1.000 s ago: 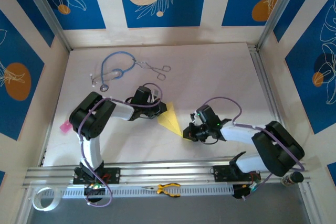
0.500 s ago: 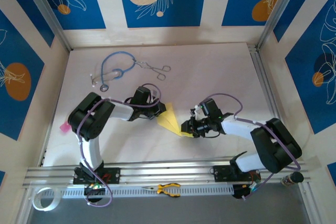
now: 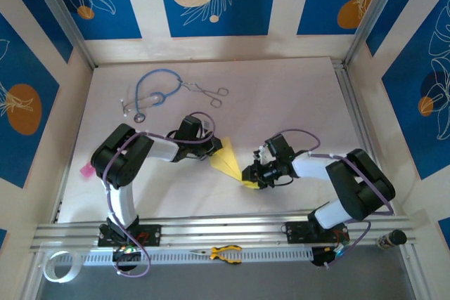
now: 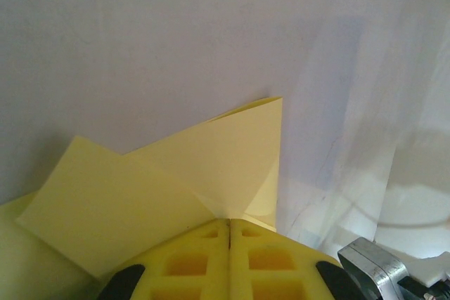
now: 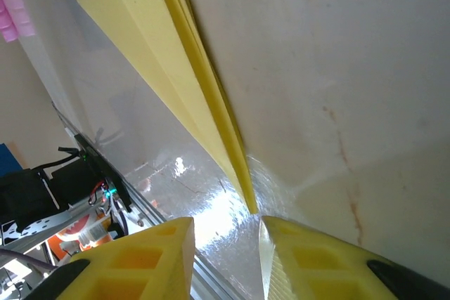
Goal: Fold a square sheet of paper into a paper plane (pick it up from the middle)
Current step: Fourth fold the wing at the center of the table, then turn over the paper at the center of the table.
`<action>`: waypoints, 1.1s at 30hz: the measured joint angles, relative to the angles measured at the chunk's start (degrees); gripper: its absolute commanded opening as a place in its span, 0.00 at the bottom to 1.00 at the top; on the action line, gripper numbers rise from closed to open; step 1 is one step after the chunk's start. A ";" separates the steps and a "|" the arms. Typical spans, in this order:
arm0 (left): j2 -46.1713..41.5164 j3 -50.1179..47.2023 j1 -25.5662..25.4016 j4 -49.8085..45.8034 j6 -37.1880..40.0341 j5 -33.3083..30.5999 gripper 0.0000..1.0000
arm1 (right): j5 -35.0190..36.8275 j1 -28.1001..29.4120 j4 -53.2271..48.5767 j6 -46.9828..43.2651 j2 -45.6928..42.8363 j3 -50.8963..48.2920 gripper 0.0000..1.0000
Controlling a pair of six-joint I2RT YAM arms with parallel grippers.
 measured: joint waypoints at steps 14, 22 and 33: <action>-0.37 0.02 0.02 -0.90 -0.39 -0.24 0.04 | 0.68 0.74 0.20 1.62 0.74 0.79 0.29; -0.92 0.00 0.02 -2.08 -0.42 -0.68 0.04 | 8.09 4.13 -2.86 2.23 -1.36 1.77 0.29; -1.11 -0.07 0.02 -2.54 -0.42 -0.94 0.04 | 14.80 7.30 -3.93 5.92 -3.91 1.75 0.30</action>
